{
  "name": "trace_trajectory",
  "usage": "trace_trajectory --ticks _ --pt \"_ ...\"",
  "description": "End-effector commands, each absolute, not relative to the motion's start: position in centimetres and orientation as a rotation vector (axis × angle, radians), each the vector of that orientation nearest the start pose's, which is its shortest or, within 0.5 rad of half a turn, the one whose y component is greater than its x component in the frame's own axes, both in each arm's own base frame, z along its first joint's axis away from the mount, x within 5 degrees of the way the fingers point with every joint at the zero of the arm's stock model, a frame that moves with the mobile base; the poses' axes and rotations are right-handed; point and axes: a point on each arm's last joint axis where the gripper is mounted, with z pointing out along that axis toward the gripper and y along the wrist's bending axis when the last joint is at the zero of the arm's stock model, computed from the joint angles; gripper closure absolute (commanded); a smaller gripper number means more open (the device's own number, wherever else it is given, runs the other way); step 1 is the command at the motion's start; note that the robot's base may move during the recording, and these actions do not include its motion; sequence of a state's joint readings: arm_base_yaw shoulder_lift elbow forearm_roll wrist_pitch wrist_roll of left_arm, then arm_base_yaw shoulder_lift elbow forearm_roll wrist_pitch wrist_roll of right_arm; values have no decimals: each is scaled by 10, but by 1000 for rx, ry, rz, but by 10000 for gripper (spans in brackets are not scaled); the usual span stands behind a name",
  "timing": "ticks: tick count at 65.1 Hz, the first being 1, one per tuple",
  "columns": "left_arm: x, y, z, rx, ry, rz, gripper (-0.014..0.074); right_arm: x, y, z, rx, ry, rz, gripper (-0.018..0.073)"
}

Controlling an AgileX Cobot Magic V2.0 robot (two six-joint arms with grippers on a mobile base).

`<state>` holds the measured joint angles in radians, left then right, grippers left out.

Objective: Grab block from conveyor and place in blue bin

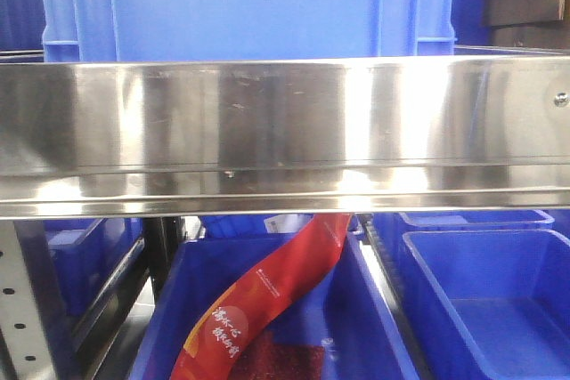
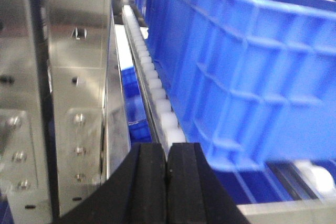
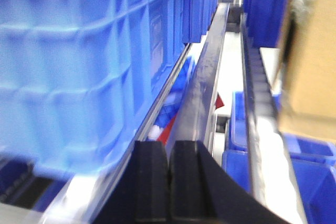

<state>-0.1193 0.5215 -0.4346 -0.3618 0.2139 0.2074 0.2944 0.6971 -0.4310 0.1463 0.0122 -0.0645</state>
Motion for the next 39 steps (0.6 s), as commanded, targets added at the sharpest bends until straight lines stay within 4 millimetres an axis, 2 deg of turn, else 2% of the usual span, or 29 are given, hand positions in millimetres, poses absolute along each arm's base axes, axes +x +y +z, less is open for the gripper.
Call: trace_trajectory --ticks 1,20,39 --pt "101 -18 299 17 1730 -265 707 124 37 301 -176 1666 280 720" --pt "78 -15 308 17 1591 -267 707 86 25 328 -145 1419 302 720" --pt "76 -14 311 11 1557 -264 707 76 22 332 -139 1367 306 720"
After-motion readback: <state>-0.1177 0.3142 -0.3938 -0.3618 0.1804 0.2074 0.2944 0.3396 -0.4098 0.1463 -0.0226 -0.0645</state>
